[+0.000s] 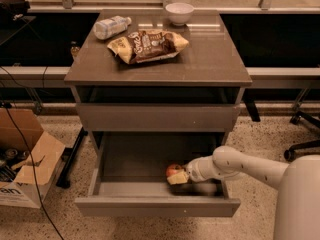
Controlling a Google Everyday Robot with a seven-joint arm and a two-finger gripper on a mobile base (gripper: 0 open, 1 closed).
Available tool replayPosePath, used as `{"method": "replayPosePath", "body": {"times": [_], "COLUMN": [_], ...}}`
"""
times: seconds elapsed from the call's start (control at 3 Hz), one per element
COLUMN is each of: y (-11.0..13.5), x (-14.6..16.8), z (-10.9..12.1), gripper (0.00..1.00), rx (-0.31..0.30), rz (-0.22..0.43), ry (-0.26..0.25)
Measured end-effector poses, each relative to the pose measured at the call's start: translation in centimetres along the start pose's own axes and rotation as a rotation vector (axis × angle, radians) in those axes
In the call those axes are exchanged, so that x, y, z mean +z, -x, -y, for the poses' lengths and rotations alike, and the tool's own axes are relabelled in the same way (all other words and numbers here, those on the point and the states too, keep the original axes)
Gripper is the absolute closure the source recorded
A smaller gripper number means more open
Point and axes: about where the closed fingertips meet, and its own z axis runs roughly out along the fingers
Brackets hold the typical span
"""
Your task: Place apple into middle drawer
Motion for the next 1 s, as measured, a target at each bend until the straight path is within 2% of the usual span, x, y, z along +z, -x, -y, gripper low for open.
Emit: {"method": "replayPosePath", "body": {"times": [0.67, 1.0], "y": [0.0, 0.0], "x": [0.39, 0.41], "z": [-0.39, -0.4], "gripper": [0.0, 0.0], "rx": [-0.003, -0.003], "rz": [-0.002, -0.002], "ry": [0.009, 0.009]}}
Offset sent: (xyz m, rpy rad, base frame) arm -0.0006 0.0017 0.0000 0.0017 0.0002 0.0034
